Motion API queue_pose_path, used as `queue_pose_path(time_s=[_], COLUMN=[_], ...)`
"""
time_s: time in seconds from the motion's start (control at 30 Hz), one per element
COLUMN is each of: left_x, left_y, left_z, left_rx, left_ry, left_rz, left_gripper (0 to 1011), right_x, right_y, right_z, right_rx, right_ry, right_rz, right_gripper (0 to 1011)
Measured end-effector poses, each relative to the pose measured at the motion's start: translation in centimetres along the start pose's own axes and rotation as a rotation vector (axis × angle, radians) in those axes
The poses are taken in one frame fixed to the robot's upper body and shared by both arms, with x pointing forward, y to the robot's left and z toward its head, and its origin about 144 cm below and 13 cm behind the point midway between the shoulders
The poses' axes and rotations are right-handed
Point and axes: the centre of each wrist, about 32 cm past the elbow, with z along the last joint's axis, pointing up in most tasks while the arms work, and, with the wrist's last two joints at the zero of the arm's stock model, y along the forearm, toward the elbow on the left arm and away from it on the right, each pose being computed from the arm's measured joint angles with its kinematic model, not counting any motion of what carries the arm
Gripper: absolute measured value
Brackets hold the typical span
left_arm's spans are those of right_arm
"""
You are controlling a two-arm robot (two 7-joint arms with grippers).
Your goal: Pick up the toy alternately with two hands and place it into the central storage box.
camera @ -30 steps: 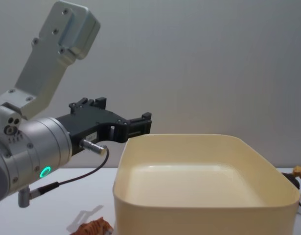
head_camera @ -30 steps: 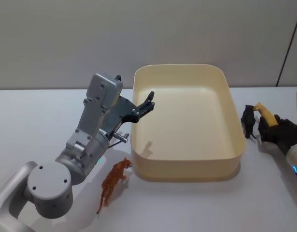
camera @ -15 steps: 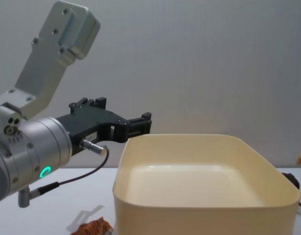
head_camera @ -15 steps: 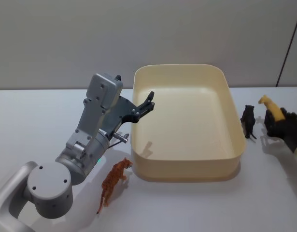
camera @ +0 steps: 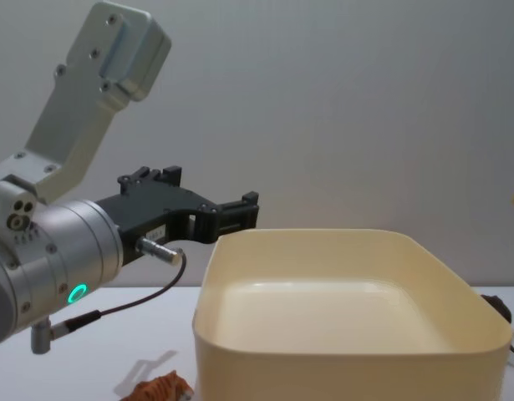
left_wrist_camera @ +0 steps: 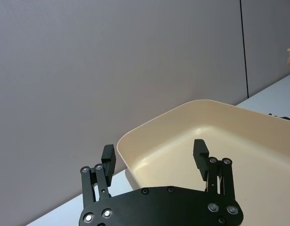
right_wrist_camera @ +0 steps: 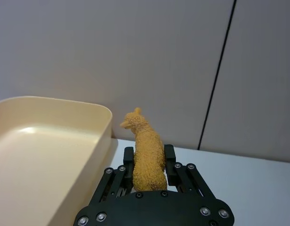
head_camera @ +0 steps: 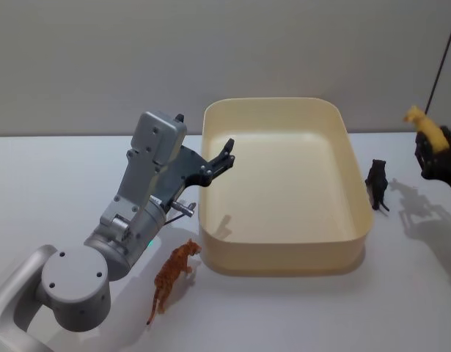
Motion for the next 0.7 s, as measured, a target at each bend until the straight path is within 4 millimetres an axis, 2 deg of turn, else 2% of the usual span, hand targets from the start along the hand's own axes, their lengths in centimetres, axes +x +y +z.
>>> queue_pose_path(time_s=[0.4, 0.7], left_x=[0.0, 0.0], left_y=[0.0, 0.0], left_z=[0.0, 0.0], left_rx=[0.0, 0.0], left_ry=[0.0, 0.0], left_rz=[0.0, 0.0], left_gripper=[1001, 1001], right_x=[-0.3, -1.8], right_y=[0.2, 1.8], right_z=[2.1, 3.1], right_rx=[0.015, -0.007], right_ry=[0.01, 0.032], right_rz=[0.143, 0.284], right_gripper=[359, 359])
